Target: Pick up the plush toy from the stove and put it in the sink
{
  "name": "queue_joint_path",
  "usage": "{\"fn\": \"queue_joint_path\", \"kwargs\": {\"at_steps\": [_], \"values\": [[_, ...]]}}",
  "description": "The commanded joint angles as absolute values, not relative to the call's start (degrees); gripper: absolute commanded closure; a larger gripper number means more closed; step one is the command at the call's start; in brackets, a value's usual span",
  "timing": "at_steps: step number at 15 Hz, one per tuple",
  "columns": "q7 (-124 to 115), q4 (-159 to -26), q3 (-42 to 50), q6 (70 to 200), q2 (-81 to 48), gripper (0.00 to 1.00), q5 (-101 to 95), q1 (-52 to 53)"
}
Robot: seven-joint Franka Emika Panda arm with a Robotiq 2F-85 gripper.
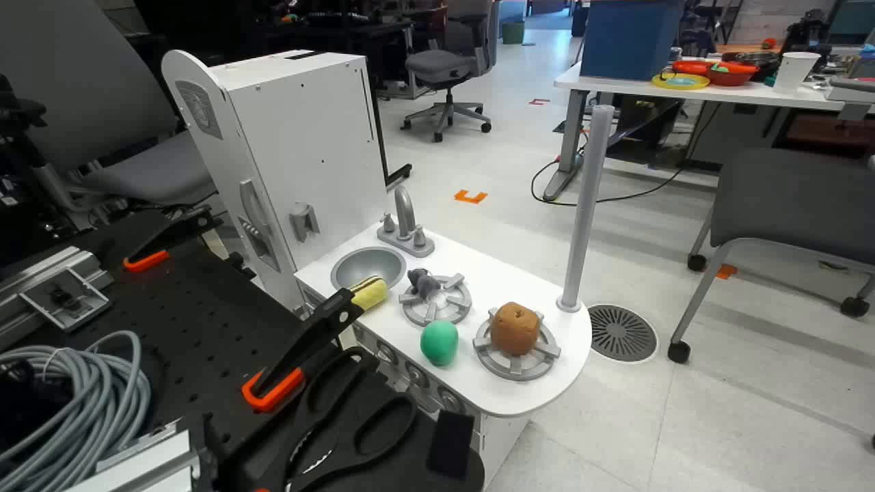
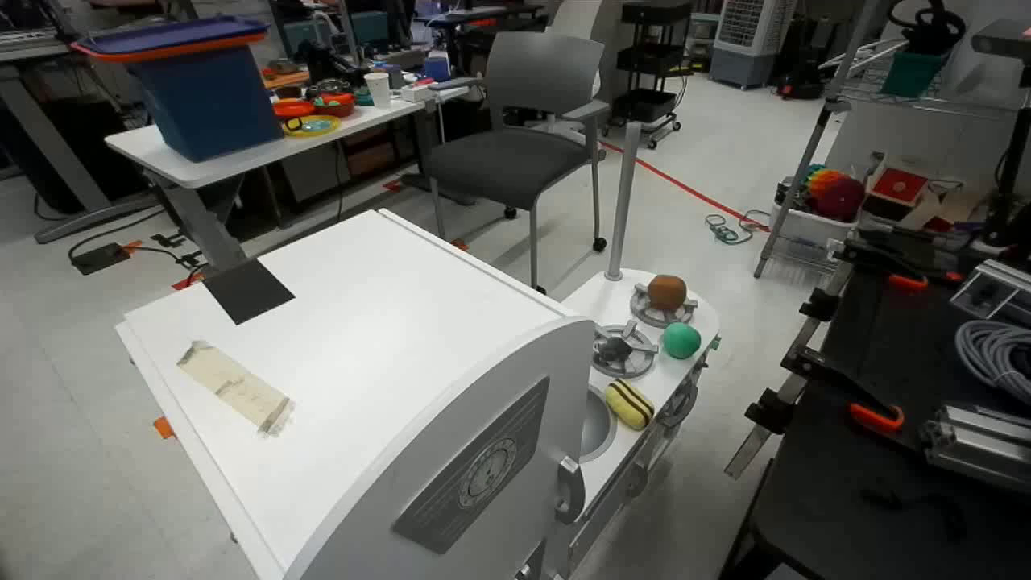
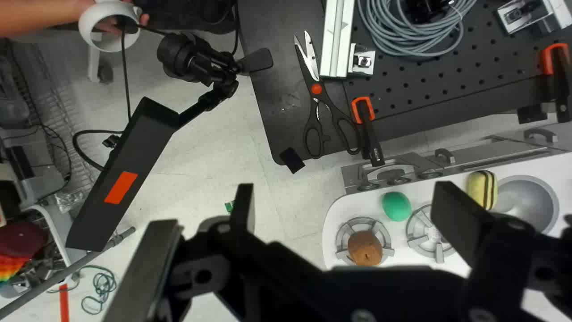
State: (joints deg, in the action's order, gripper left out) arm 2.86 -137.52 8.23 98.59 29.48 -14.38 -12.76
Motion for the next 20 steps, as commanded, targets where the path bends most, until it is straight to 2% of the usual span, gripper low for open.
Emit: {"fn": "queue_joint_path", "kwargs": {"at_steps": [1, 16, 20], "values": [[2.60, -137.41, 8.84, 98.43, 29.50, 0.00, -14.64, -12.03], [2.60, -137.41, 8.84, 98.43, 29.50, 0.00, -14.64, -12.03], [-6.12, -138.78, 5.25, 107.15, 21.09, 0.00, -12.93, -9.51]]}}
